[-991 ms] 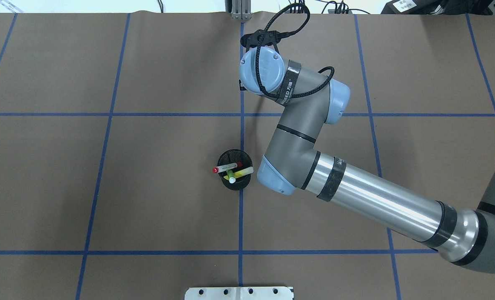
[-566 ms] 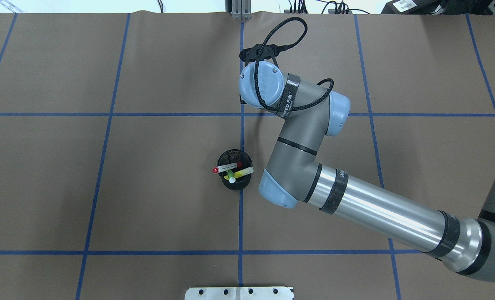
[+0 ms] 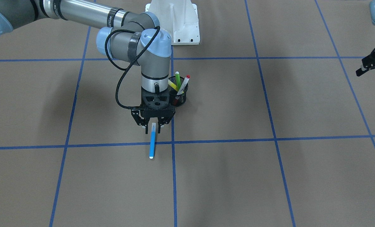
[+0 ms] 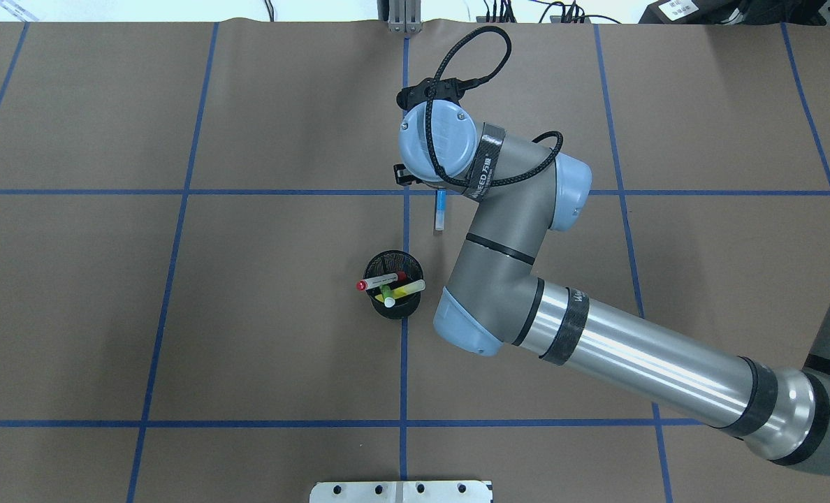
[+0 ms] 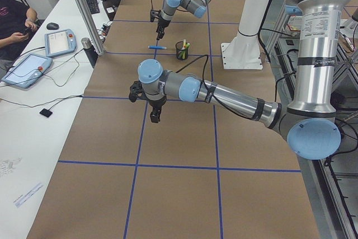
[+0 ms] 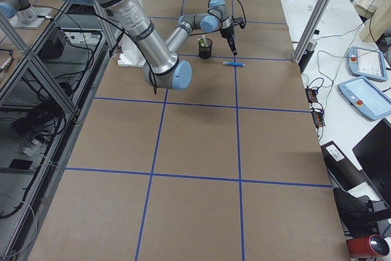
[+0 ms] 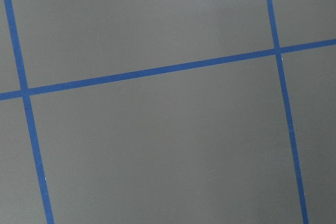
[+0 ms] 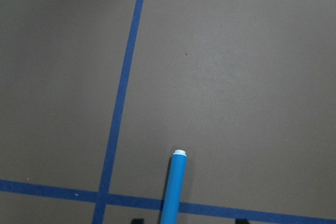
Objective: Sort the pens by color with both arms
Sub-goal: 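Lay the blue highlighter on the table beyond the cup, release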
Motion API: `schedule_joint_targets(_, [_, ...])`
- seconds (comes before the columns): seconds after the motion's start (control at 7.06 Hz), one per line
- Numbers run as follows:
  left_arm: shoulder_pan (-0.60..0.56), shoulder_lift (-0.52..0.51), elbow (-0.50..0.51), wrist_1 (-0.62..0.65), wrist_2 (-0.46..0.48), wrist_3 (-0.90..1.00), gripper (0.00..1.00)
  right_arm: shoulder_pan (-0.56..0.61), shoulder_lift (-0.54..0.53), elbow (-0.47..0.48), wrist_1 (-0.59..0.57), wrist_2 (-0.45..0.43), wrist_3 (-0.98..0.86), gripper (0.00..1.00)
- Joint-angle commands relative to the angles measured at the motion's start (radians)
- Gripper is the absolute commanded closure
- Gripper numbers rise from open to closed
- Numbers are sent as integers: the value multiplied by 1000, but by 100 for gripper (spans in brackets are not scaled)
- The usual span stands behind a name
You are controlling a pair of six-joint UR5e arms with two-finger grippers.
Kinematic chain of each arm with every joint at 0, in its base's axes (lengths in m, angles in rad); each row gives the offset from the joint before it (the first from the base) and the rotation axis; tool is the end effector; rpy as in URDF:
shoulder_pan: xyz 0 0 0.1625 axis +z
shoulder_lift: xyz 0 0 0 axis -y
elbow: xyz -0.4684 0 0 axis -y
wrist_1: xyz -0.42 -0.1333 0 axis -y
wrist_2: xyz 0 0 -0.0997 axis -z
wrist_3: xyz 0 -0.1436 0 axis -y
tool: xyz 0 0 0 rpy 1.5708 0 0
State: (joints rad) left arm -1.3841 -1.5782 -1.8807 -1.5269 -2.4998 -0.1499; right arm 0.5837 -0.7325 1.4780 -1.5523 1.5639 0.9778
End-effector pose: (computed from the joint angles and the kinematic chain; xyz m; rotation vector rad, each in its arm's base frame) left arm 0.0789 -0.5160 0.5557 0.0953 0.9529 0.1609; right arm -0.6171 -0.5685 0.2255 0.4295 -0.6319 -0.0062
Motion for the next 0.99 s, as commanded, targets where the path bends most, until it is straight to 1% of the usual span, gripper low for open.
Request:
schedule_joint_targets(0.0, [22, -92, -1, 8, -1, -142, 1, 118, -51, 42, -5, 261, -159, 0])
schedule_joint_targets(0.14, [71, -121, -5, 1, -1, -219, 1, 181, -77, 44, -6, 374, -201, 0])
schedule_joint_targets(0.28, [103, -169, -5, 4, 2, -299, 1, 243, -111, 44, -6, 490, -282, 0])
schedule_joint_targets(0.42, [149, -212, -14, 2, 13, -444, 1, 296, -143, 44, -5, 575, -333, 0])
schedule_joint_targets(0.57, [215, -254, -40, 2, 24, -574, 1, 321, -157, 50, -6, 615, -335, 0])
schedule_joint_targets(0.71, [294, -329, -47, 2, 79, -731, 1, 330, -156, 48, -8, 625, -326, 0])
schedule_joint_targets(0.85, [415, -379, -58, 2, 161, -889, 1, 347, -154, 50, -23, 665, -314, 0])
